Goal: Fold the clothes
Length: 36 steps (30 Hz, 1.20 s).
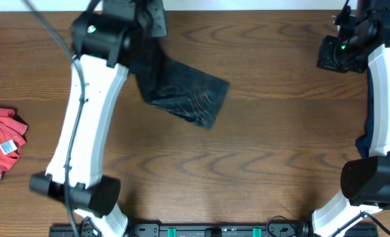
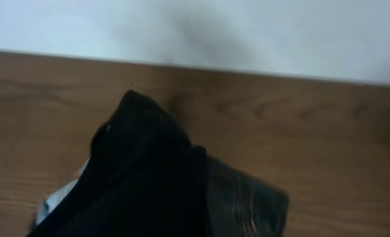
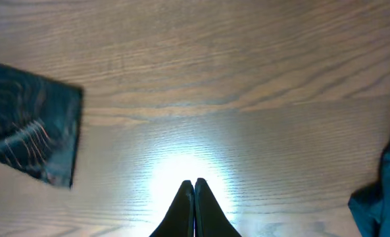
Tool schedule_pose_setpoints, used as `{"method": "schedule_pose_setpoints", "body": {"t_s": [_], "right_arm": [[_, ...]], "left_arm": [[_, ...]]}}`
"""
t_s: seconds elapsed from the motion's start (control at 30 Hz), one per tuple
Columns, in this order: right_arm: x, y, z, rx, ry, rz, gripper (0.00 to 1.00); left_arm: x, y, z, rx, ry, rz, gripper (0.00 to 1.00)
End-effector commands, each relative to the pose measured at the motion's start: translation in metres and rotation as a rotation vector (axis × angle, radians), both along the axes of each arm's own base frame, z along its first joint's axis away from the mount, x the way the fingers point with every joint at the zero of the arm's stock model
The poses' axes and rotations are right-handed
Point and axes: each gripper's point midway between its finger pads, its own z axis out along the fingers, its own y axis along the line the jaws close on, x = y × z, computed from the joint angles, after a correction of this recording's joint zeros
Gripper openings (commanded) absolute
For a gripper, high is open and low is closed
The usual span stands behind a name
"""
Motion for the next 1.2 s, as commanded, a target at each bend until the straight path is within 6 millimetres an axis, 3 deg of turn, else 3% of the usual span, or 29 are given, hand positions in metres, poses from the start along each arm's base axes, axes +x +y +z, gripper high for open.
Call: {"method": "schedule_pose_setpoints", "body": {"t_s": [0.0,0.17,0.3,0.4,0.5,0.67,0.8,0.9,1.0,1.17], "right_arm": [[-0.001,0.011,0.009,-0.001,-0.019,0.042,0.01],[-0.008,0.03,0.008,0.018,0.001,0.127,0.01],[-0.005,0.047,0.009,0.03,-0.016,0.168,0.01],[-0.001,0.048,0.011,0.027,-0.036,0.17,0.01],[0.004,0.042,0.012,0.026,-0.054,0.156,0.01],[0.007,0.027,0.013,0.028,-0.063,0.115,0.01],[0.006,0.017,0.013,0.027,-0.061,0.093,0.01],[0.006,0.013,0.013,0.027,-0.058,0.083,0.01],[0.005,0.013,0.013,0.028,-0.056,0.082,0.01],[0.005,0.013,0.013,0.028,-0.056,0.083,0.01]], "left_arm": [[0.001,-0.008,-0.001,0.024,-0.001,-0.03,0.06],[-0.001,-0.026,0.006,0.016,-0.032,-0.069,0.06],[-0.009,-0.052,0.025,-0.008,-0.094,-0.124,0.06],[-0.021,-0.078,0.045,-0.035,-0.154,-0.183,0.06],[-0.04,-0.111,0.076,-0.084,-0.246,-0.26,0.05],[-0.088,-0.165,0.146,-0.215,-0.448,-0.404,0.06],[-0.128,-0.192,0.202,-0.316,-0.615,-0.505,0.06],[-0.146,-0.199,0.229,-0.356,-0.704,-0.543,0.06],[-0.146,-0.193,0.242,-0.353,-0.757,-0.515,0.06],[-0.113,-0.158,0.218,-0.211,-0.713,-0.295,0.06]]}}
